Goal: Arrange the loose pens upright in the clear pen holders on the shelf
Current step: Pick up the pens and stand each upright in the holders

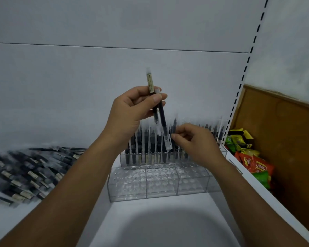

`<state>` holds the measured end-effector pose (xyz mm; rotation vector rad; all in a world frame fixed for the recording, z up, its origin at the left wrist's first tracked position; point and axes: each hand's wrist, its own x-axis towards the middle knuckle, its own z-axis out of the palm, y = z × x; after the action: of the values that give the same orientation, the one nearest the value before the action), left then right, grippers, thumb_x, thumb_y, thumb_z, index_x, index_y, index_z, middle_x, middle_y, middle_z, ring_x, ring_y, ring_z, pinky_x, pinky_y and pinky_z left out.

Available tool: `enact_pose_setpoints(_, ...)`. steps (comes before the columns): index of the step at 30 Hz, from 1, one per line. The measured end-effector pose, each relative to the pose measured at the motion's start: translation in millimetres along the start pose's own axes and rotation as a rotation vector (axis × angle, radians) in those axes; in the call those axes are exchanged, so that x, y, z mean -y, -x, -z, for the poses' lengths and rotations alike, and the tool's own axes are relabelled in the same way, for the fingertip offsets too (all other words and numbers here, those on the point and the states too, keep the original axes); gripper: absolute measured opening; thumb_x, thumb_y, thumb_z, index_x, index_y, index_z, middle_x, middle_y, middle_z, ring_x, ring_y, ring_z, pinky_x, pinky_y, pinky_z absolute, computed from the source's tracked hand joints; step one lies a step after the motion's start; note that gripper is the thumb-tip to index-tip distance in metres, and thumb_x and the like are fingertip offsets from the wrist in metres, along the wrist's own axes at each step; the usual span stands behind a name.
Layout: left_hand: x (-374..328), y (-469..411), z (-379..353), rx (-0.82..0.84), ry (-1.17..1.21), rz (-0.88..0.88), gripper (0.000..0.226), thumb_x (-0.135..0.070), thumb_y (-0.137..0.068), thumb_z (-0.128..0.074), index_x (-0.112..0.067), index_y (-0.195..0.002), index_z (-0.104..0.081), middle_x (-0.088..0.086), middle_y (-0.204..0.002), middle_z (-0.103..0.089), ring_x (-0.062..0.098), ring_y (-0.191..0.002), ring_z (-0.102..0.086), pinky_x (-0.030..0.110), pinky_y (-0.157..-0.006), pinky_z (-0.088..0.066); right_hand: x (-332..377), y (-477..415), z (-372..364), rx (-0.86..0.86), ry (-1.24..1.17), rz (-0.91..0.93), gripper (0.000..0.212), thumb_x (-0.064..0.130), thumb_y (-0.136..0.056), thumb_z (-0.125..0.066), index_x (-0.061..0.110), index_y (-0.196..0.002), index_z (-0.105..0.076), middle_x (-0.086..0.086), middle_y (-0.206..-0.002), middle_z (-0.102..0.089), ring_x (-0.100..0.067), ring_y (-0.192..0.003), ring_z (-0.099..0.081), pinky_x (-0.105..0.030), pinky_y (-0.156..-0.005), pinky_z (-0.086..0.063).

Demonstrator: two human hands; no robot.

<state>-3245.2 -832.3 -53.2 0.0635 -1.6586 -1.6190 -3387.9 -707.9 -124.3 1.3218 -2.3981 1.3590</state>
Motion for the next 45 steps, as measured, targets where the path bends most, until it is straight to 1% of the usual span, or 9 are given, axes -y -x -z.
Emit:
enact_pose_setpoints(4, 0, -3, -2, 0.017, -0.014, -0.002, 0.016, -0.007, -0.089, -0.062, -0.009, -0.105, -0.066, 0.005, -0.096, -0.075, 0.019, -0.093, -0.071, 0.03, -0.084, -0.057, 3, 3, -3, 0.087, 0.161, -0.029, 0.012, 0.034, -0.09, -0.065, 0.026, -0.099, -0.07, 0.019, -0.076, -0.062, -0.003, -0.075, -0.06, -0.026, -0.073, -0.053)
enact_pose_setpoints(11, 8, 4, 3, -0.005, -0.01, 0.028, 0.016, -0.007, -0.089, -0.063, -0.01, -0.104, -0.067, 0.005, -0.096, -0.075, 0.02, -0.094, -0.071, 0.033, -0.086, -0.057, 5, 5, -3, 0.077, 0.316, -0.061, 0.019, 0.044, -0.088, -0.066, 0.033, -0.076, -0.056, 0.017, -0.068, -0.057, -0.002, -0.066, -0.053, -0.02, -0.054, -0.034)
enact_pose_setpoints(17, 8, 5, 2, -0.012, 0.018, 0.032, 0.016, -0.006, -0.089, -0.062, -0.01, -0.104, -0.066, 0.005, -0.096, -0.075, 0.019, -0.095, -0.071, 0.031, -0.085, -0.057, 5, 11, 1, 0.113, 0.284, -0.073, 0.014, 0.045, -0.087, -0.067, 0.032, -0.082, -0.065, 0.017, -0.071, -0.061, -0.001, -0.068, -0.056, -0.022, -0.06, -0.043)
enact_pose_setpoints(20, 7, 4, 1, -0.036, 0.058, 0.033, 0.016, -0.006, -0.089, -0.062, -0.009, -0.104, -0.066, 0.005, -0.095, -0.075, 0.019, -0.094, -0.071, 0.029, -0.082, -0.057, 10, 17, 10, -0.011, 0.007, -0.053, 0.031, 0.05, -0.091, -0.057, 0.024, -0.084, -0.072, 0.007, -0.069, -0.066, -0.005, -0.063, -0.059, -0.023, -0.059, -0.047)
enact_pose_setpoints(23, 7, 3, -2, -0.054, 0.086, 0.04, 0.016, -0.006, -0.089, -0.062, -0.008, -0.104, -0.067, 0.005, -0.096, -0.075, 0.019, -0.094, -0.071, 0.027, -0.08, -0.057, 26, 21, 16, 0.114, -0.386, -0.084, 0.043, 0.057, -0.085, -0.048, 0.025, -0.096, -0.073, 0.006, -0.083, -0.071, -0.006, -0.073, -0.065, -0.019, -0.064, -0.052)
enact_pose_setpoints(27, 10, 5, -2, -0.051, 0.033, 0.038, 0.016, -0.008, -0.089, -0.063, -0.01, -0.104, -0.067, 0.004, -0.095, -0.075, 0.018, -0.094, -0.071, 0.028, -0.081, -0.057, 26, 23, 13, 0.281, -0.307, -0.037, 0.017, 0.038, -0.082, -0.071, 0.028, -0.095, -0.069, 0.009, -0.085, -0.069, -0.004, -0.077, -0.063, -0.017, -0.07, -0.052)
enact_pose_setpoints(31, 10, 6, 1, -0.092, 0.042, 0.042, 0.014, -0.01, -0.087, -0.065, -0.012, -0.1, -0.067, 0.004, -0.095, -0.075, 0.017, -0.094, -0.071, 0.028, -0.079, -0.057, 23, 23, 17, 0.277, -0.358, -0.032, 0.004, 0.022, -0.088, -0.069, 0.019, -0.088, -0.067, 0.006, -0.079, -0.063, -0.002, -0.07, -0.057, -0.016, -0.066, -0.049)
enact_pose_setpoints(39, 7, 16, 9, -0.111, 0.043, 0.098, 0.01, -0.008, -0.088, -0.064, -0.01, -0.097, -0.067, 0.002, -0.087, -0.075, 0.018, -0.087, -0.072, 0.023, -0.071, -0.056, 29, 16, 31, -0.014, -1.113, -0.194, 0.016, 0.017, -0.076, -0.066, 0.011, -0.091, -0.062, 0.002, -0.069, -0.064, -0.006, -0.059, -0.057, -0.015, -0.052, -0.05)
enact_pose_setpoints(45, 11, 28, 1, -0.045, -0.061, 0.136, 0.016, -0.009, -0.088, -0.063, -0.008, -0.104, -0.067, 0.003, -0.094, -0.076, 0.016, -0.09, -0.072, 0.025, -0.074, -0.058, 34, 15, 28, -0.138, -1.375, -0.24, 0.005, 0.021, -0.084, -0.063, 0.018, -0.087, -0.06, 0.004, -0.086, -0.068, -0.007, -0.076, -0.066, -0.018, -0.065, -0.055)
